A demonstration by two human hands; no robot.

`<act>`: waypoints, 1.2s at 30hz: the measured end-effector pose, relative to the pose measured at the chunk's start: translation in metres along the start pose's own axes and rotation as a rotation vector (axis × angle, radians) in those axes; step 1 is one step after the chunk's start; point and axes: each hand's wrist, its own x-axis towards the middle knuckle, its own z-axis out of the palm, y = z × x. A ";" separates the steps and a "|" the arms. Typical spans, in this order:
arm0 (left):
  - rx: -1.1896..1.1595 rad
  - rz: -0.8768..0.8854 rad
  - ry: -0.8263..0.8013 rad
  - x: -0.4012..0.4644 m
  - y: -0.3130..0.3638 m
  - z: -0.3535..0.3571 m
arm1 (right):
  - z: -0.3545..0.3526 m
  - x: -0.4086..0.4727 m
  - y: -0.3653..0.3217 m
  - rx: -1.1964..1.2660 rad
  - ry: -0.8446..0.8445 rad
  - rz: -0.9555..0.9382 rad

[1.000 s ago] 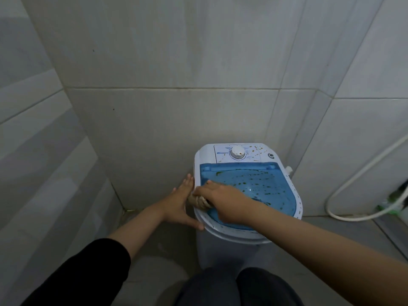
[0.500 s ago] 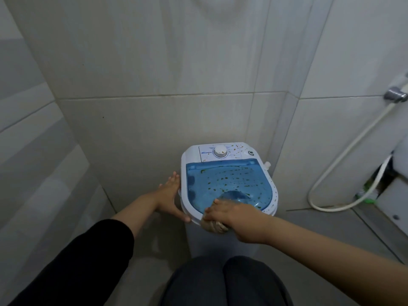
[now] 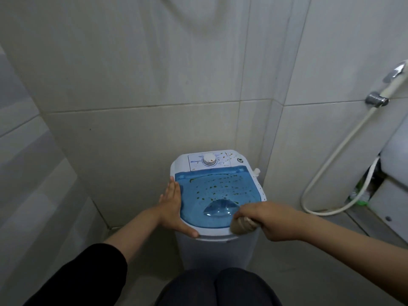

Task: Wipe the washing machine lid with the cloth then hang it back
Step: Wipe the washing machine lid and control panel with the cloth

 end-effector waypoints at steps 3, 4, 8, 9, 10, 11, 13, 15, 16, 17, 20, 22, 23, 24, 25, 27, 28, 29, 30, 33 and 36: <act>-0.007 0.005 0.027 0.000 -0.003 0.004 | -0.021 0.015 0.017 0.175 0.169 0.146; -0.008 0.008 0.036 0.000 -0.003 0.005 | -0.027 0.024 0.025 0.195 0.232 0.183; -0.006 -0.007 0.049 0.003 -0.005 0.007 | -0.047 0.073 0.060 0.118 0.391 0.331; 0.000 -0.013 0.048 0.003 -0.005 0.008 | -0.050 0.085 0.068 0.098 0.410 0.373; 0.006 -0.018 0.047 0.004 -0.005 0.008 | -0.052 0.097 0.075 0.089 0.427 0.411; 0.011 -0.021 0.046 0.004 -0.005 0.009 | -0.053 0.109 0.082 0.092 0.444 0.445; 0.015 -0.028 0.044 0.004 -0.005 0.008 | -0.050 0.127 0.092 0.116 0.477 0.496; 0.016 -0.034 0.034 0.004 -0.004 0.008 | -0.043 0.140 0.100 0.138 0.474 0.510; 0.015 -0.035 0.030 0.003 -0.004 0.007 | -0.040 0.143 0.103 0.146 0.451 0.503; 0.014 -0.036 0.024 0.003 -0.003 0.007 | -0.036 0.144 0.105 0.155 0.421 0.499; 0.011 -0.039 0.016 0.003 -0.002 0.006 | -0.029 0.141 0.111 0.173 0.396 0.510; 0.009 -0.038 0.015 0.003 -0.001 0.005 | -0.027 0.134 0.113 0.159 0.381 0.509; 0.008 -0.037 0.015 0.003 -0.001 0.005 | -0.026 0.132 0.112 0.153 0.379 0.507; 0.007 -0.035 0.015 0.002 0.000 0.005 | -0.026 0.127 0.111 0.149 0.380 0.508; 0.006 -0.033 0.015 0.002 0.000 0.005 | -0.025 0.122 0.109 0.149 0.381 0.506; 0.007 -0.035 0.016 0.001 0.001 0.004 | -0.023 0.112 0.104 0.155 0.377 0.503; 0.006 -0.037 0.015 0.001 0.001 0.004 | -0.021 0.106 0.100 0.159 0.371 0.499; 0.002 -0.037 0.011 0.001 0.001 0.003 | -0.018 0.100 0.097 0.165 0.369 0.492; -0.001 -0.036 0.005 0.000 0.002 0.003 | -0.015 0.092 0.093 0.178 0.376 0.489; -0.002 -0.038 0.010 -0.002 0.003 0.003 | -0.009 0.069 0.081 0.235 0.413 0.483; 0.001 -0.045 0.015 -0.001 0.004 0.002 | -0.001 0.052 0.071 0.259 0.434 0.484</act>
